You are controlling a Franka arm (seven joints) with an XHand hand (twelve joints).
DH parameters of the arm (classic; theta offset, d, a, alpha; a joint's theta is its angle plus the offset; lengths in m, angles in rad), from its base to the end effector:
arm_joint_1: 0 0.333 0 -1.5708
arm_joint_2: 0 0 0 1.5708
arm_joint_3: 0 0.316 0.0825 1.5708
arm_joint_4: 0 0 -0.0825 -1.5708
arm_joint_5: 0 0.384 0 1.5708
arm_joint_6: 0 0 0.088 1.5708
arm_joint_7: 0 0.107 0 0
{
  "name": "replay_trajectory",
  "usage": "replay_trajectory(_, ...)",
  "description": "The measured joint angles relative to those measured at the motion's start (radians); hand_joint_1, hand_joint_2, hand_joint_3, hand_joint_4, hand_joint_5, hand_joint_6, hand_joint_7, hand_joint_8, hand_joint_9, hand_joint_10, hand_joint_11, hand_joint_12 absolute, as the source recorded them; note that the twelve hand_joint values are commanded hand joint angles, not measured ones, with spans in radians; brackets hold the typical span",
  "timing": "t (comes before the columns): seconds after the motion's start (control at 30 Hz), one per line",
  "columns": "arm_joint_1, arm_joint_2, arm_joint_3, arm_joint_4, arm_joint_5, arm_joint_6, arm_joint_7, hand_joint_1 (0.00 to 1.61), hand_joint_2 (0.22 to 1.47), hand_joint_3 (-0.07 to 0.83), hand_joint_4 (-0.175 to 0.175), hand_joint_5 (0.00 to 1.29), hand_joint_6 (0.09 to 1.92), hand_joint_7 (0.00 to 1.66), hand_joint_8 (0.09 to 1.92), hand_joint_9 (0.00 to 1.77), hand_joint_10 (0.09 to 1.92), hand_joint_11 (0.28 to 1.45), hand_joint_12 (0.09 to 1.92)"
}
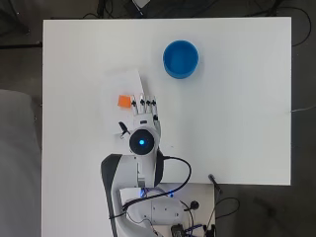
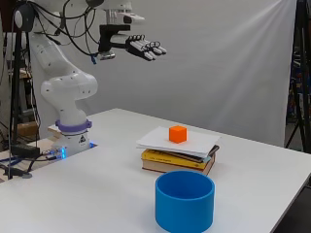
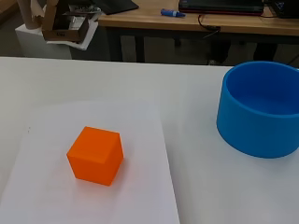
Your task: Teleoperate dual arm-hand system to pick and place objects
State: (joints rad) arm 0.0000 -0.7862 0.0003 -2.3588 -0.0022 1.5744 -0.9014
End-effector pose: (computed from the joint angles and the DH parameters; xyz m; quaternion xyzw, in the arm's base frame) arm 0.3070 -0.0001 0.5896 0.9001 0.4357 0.0003 0.0015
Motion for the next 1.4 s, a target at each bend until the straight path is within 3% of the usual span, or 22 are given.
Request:
replay_trajectory(0.43,-0.001,0.129,-0.005,-0.011,0.001,0.079,-0.003,0.18,1.02,-0.004,0.071,0.23,0.09,0.30,0.09,0.44,0.09,0.47,0.09)
replay_trajectory(0.7,0.011,0.159,-0.027,-0.148,0.129,0.261,-0.132,0.21,1.03,0.000,0.053,0.28,0.09,0.39,0.09,0.52,0.09,0.51,0.09)
replay_trajectory(0.9,0.020,0.286,0.030,-0.287,0.211,0.553,-0.153,0.28,1.04,0.005,0.033,0.29,0.09,0.38,0.09,0.51,0.09,0.51,0.09)
replay_trajectory(1.2,0.034,0.562,0.089,-0.194,0.218,0.661,-0.194,0.32,1.02,-0.005,0.010,0.20,0.09,0.29,0.09,0.46,0.09,0.51,0.09)
replay_trajectory(1.3,0.038,0.640,0.102,-0.153,0.214,0.698,-0.245,0.50,1.10,0.005,0.050,0.51,0.09,0.53,0.09,0.60,0.09,0.55,0.09)
replay_trajectory(1.4,0.040,0.702,0.105,-0.113,0.207,0.649,-0.282,0.55,1.13,0.000,0.006,0.45,0.09,0.50,0.09,0.59,0.09,0.56,0.09)
